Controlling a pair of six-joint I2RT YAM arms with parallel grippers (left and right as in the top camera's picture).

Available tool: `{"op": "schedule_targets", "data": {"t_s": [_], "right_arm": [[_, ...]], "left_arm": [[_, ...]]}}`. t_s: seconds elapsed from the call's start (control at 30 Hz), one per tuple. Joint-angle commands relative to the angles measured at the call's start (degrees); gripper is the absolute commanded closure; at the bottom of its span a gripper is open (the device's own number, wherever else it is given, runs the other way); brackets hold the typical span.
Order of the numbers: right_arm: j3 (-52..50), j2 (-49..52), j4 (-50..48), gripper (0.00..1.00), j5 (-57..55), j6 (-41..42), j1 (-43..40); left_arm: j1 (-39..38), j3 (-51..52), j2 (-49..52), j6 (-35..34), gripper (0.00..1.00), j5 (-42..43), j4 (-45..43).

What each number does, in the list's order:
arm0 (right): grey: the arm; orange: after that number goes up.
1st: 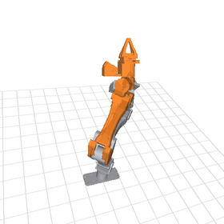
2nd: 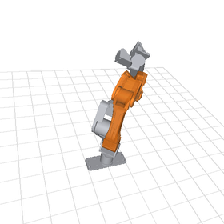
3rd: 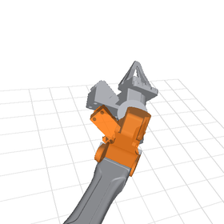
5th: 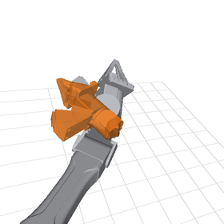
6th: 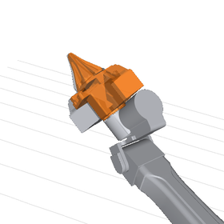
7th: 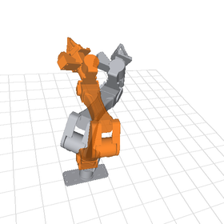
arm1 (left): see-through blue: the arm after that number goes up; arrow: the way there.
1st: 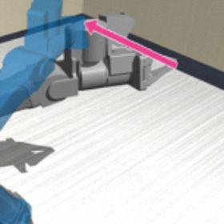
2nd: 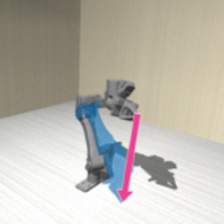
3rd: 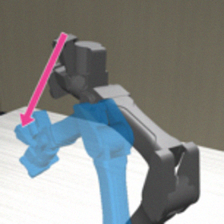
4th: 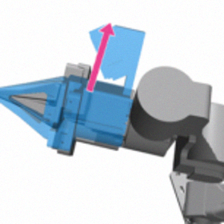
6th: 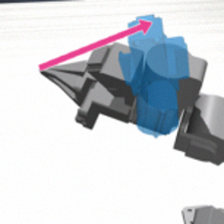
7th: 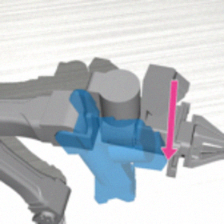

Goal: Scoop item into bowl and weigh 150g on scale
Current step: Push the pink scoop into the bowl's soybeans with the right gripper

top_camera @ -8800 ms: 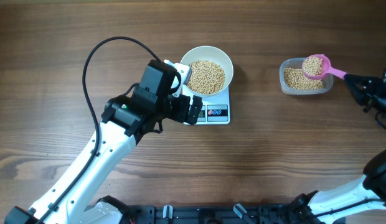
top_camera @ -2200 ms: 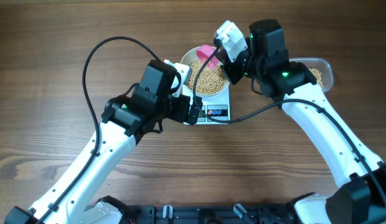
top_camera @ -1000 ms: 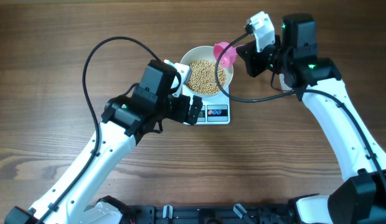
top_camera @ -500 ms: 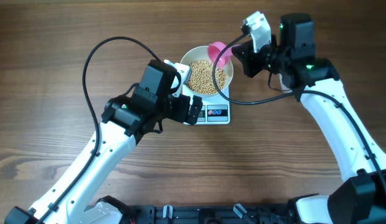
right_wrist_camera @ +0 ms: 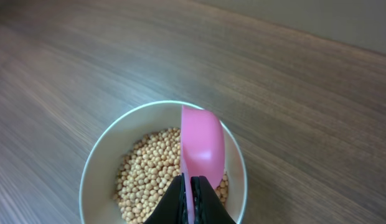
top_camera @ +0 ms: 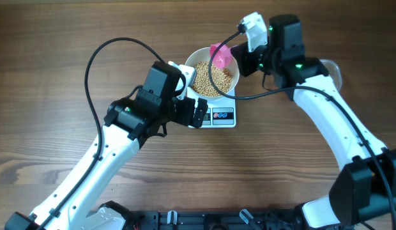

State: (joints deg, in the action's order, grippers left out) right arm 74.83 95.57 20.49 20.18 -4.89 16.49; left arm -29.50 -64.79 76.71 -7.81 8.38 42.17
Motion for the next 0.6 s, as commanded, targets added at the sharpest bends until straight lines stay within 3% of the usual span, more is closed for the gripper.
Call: {"op": "schedule_targets", "data": {"t_s": [0.0,0.43,0.57], "right_arm": [[1.44,1.49,-0.09,0.96,-6.6,-3.23,1.77],[1.44,4.48,3.32,0.96,-9.84,-7.13,3.58],[1.44,4.52,4.68,0.96,-4.87,-6.95,3.58]], "left_arm": [[0.42,-0.85,-0.2,-0.31,0.0,-0.33,-0.15],[0.42,-0.85,-0.2,-0.31,0.0,-0.35,-0.15],[0.42,-0.85,-0.2,-0.31,0.0,-0.33,-0.15]]}}
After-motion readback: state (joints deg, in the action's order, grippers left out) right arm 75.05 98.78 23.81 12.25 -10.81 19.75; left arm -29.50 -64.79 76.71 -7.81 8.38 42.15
